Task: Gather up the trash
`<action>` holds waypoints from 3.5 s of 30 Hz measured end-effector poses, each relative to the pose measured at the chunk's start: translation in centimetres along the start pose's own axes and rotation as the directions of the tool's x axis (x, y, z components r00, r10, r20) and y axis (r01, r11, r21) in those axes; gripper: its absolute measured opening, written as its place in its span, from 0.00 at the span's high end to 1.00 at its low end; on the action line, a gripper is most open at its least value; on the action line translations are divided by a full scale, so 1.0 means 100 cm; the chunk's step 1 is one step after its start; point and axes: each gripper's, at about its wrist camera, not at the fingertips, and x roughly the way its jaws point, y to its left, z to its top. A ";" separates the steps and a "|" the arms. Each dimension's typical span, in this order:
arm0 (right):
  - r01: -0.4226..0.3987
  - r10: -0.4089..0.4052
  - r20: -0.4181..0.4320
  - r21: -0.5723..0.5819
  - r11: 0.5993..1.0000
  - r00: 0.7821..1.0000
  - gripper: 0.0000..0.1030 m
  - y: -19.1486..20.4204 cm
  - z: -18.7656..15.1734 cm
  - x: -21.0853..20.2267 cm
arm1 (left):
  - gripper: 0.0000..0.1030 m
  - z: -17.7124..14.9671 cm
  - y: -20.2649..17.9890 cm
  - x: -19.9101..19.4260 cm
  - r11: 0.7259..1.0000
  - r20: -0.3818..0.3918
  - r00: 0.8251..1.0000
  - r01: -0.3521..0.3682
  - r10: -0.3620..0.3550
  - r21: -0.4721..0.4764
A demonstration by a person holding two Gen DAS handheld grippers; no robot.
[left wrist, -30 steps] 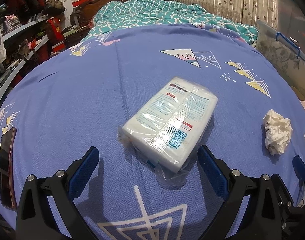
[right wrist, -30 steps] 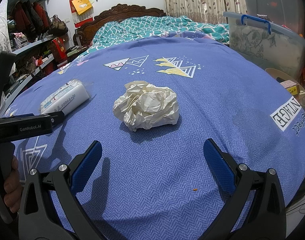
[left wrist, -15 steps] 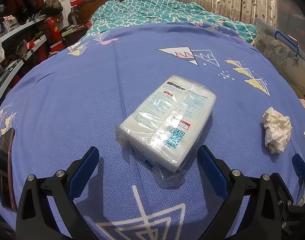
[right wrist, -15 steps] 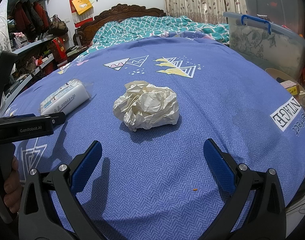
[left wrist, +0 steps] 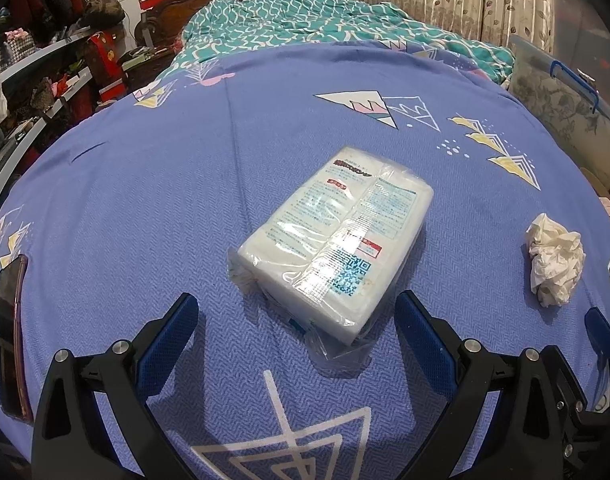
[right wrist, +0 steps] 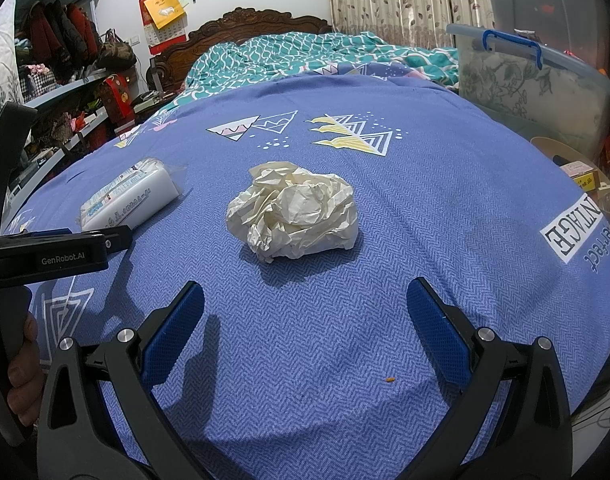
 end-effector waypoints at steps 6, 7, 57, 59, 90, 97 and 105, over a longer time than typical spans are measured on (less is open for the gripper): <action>0.001 -0.001 0.000 0.000 1.000 1.000 0.03 0.001 0.000 0.000 | 0.09 0.000 0.000 0.000 1.000 0.000 1.000 0.001 -0.001 -0.001; 0.001 -0.001 0.000 0.000 1.000 1.000 0.03 0.000 0.000 0.000 | 0.09 0.000 0.000 0.000 1.000 0.000 1.000 0.002 -0.002 -0.002; 0.002 -0.002 0.001 -0.001 1.000 1.000 0.03 0.001 0.000 0.000 | 0.09 0.000 0.004 -0.001 1.000 0.000 1.000 0.021 -0.021 -0.013; 0.002 -0.002 0.001 -0.001 1.000 1.000 0.03 0.001 0.000 0.000 | 0.09 0.000 0.006 0.000 0.999 -0.006 1.000 0.025 -0.025 -0.020; 0.003 -0.003 0.001 -0.002 1.000 1.000 0.03 0.002 0.000 0.000 | 0.09 0.001 0.006 0.003 0.999 -0.021 0.999 0.031 -0.031 -0.026; 0.003 -0.003 0.001 -0.002 1.000 1.000 0.03 0.003 0.000 0.000 | 0.09 0.001 0.004 0.005 0.999 -0.024 0.999 0.027 -0.028 -0.018; 0.003 -0.003 0.001 -0.002 1.000 1.000 0.03 0.002 0.000 0.000 | 0.08 0.001 0.004 0.005 0.999 -0.023 0.999 0.027 -0.028 -0.018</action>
